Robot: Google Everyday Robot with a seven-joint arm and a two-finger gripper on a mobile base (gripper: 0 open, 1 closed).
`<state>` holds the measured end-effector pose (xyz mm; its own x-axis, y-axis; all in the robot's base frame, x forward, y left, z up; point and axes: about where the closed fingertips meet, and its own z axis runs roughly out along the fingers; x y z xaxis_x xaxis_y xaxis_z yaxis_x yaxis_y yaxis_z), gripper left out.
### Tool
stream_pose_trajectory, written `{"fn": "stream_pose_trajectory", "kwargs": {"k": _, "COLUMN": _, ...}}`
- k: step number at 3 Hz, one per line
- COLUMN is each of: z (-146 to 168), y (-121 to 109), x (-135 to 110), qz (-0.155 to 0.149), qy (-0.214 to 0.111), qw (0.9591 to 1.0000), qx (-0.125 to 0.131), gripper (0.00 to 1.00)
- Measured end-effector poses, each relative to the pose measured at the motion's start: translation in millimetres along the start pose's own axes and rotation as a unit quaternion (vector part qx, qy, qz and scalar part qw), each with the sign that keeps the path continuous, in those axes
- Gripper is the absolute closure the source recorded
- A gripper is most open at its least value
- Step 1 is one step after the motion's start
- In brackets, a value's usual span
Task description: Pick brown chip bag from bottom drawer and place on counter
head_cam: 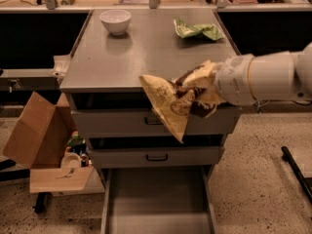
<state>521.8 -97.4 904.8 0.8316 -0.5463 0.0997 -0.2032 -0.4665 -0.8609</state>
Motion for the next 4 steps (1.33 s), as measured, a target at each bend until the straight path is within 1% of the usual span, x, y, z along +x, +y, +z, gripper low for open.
{"fn": "stream_pose_trajectory", "kwargs": {"k": 1, "z": -28, "y": -46, "x": 8, "qz": -0.08, "qy": 0.045, "qw": 0.9955, "qx": -0.023, "gripper": 1.0}}
{"fn": "stream_pose_trajectory", "kwargs": {"k": 2, "z": -27, "y": -46, "x": 8, "qz": -0.081, "qy": 0.046, "qw": 0.9954, "qx": -0.023, "gripper": 1.0}}
{"fn": "stream_pose_trajectory", "kwargs": {"k": 3, "z": -17, "y": -62, "x": 41, "qz": -0.126, "qy": 0.057, "qw": 0.9903, "qx": -0.015, "gripper": 1.0}}
{"fn": "stream_pose_trajectory", "kwargs": {"k": 4, "z": 2, "y": -86, "x": 82, "qz": -0.178, "qy": 0.058, "qw": 0.9821, "qx": -0.018, "gripper": 1.0}}
